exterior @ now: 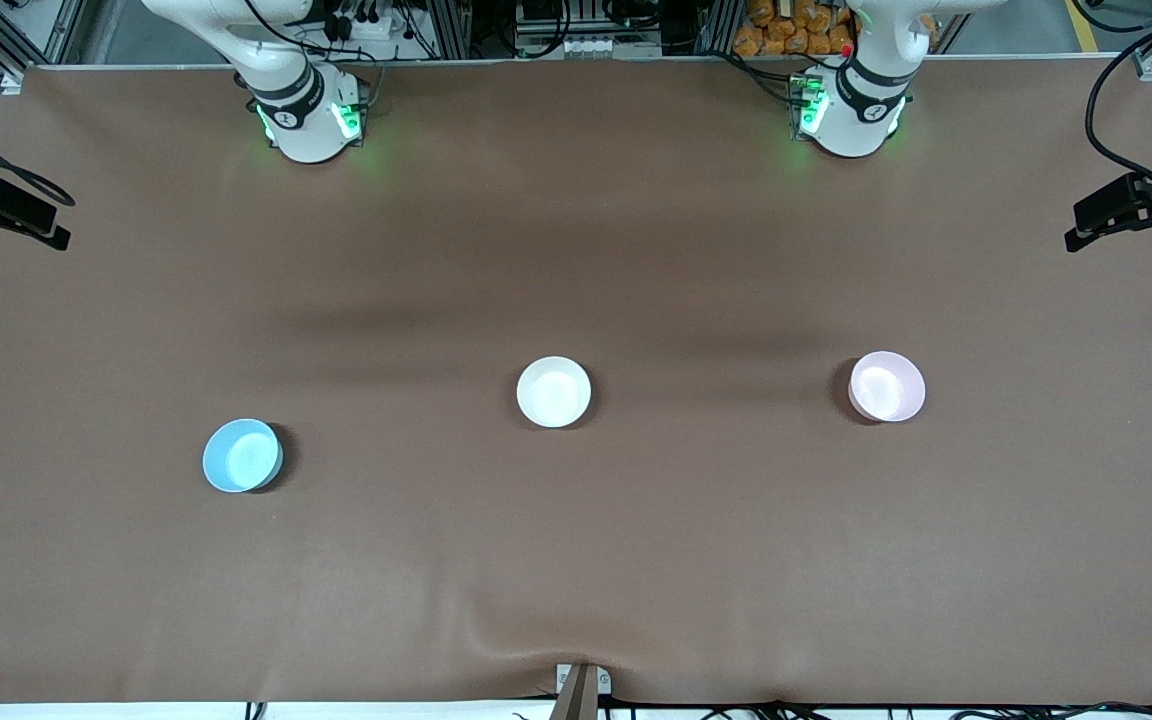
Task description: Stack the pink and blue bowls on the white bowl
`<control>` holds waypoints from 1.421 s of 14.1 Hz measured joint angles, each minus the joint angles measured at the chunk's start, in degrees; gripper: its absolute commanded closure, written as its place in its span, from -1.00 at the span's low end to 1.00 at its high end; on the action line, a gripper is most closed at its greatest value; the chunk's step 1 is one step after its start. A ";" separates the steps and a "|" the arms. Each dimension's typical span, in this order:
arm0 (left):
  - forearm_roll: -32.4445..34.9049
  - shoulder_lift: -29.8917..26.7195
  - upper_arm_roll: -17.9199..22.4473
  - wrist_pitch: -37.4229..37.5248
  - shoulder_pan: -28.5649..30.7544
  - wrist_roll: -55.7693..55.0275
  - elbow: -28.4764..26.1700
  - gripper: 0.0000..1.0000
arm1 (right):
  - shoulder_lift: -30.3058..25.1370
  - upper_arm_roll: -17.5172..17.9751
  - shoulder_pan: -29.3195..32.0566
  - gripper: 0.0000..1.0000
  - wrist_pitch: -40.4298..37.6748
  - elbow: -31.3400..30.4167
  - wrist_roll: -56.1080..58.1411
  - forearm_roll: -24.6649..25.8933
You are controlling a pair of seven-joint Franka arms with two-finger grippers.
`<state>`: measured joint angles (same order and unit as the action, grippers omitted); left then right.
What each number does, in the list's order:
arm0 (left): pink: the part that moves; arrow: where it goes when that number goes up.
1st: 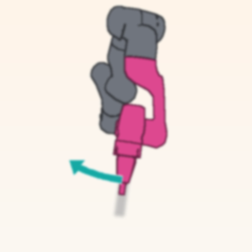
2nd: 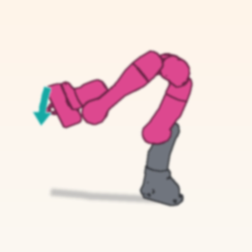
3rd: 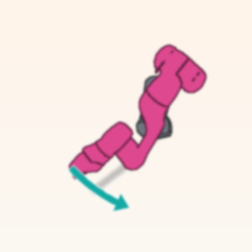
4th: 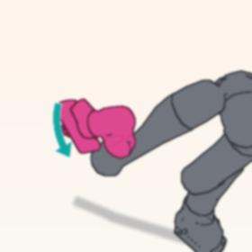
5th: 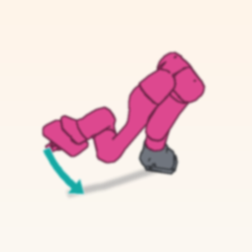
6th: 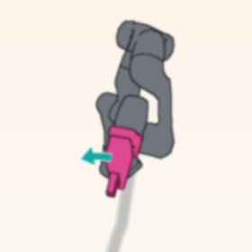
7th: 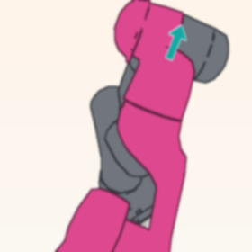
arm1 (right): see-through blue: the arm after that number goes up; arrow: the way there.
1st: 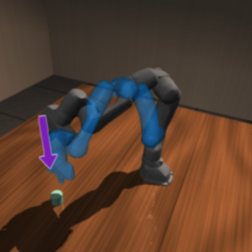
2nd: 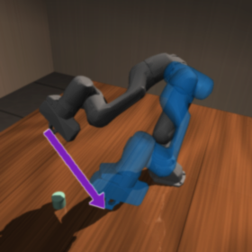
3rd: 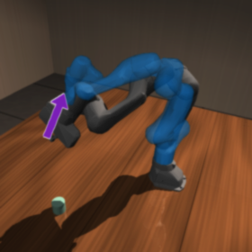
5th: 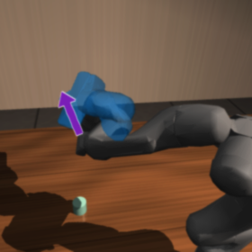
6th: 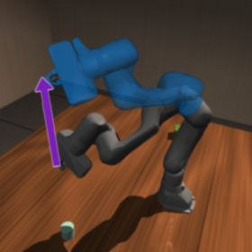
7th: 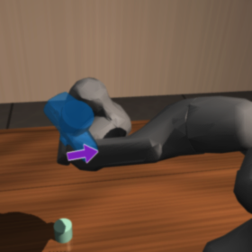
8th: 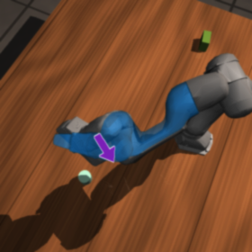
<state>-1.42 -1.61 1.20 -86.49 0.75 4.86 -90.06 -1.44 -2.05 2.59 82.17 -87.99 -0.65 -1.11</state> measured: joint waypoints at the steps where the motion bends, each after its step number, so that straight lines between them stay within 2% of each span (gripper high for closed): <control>1: 0.00 0.00 0.00 0.00 0.00 0.00 0.00 -1.00 | 0.00 0.00 0.00 -1.00 0.00 0.00 0.00 0.00; 8: 0.00 0.83 -0.05 0.23 -0.27 0.08 -0.14 -1.00 | 0.00 -0.05 0.00 -1.00 0.00 0.00 0.00 0.00; 13: 0.00 6.57 0.03 -0.33 1.38 0.16 -1.16 -1.00 | 0.00 -0.05 0.00 -1.00 0.00 0.00 0.00 0.00; 16: 0.00 8.20 0.03 -6.24 1.64 0.19 -5.05 -1.00 | 0.00 -0.06 0.00 -1.00 0.00 0.01 0.00 0.00; 20: 0.00 11.12 0.03 -18.50 1.64 0.19 -12.89 -1.00 | 0.01 -0.06 0.00 -1.00 -0.01 0.03 0.00 0.00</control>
<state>-1.42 9.51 1.23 -104.99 2.39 5.05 -102.95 -1.43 -2.11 2.60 82.16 -87.97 -0.66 -1.11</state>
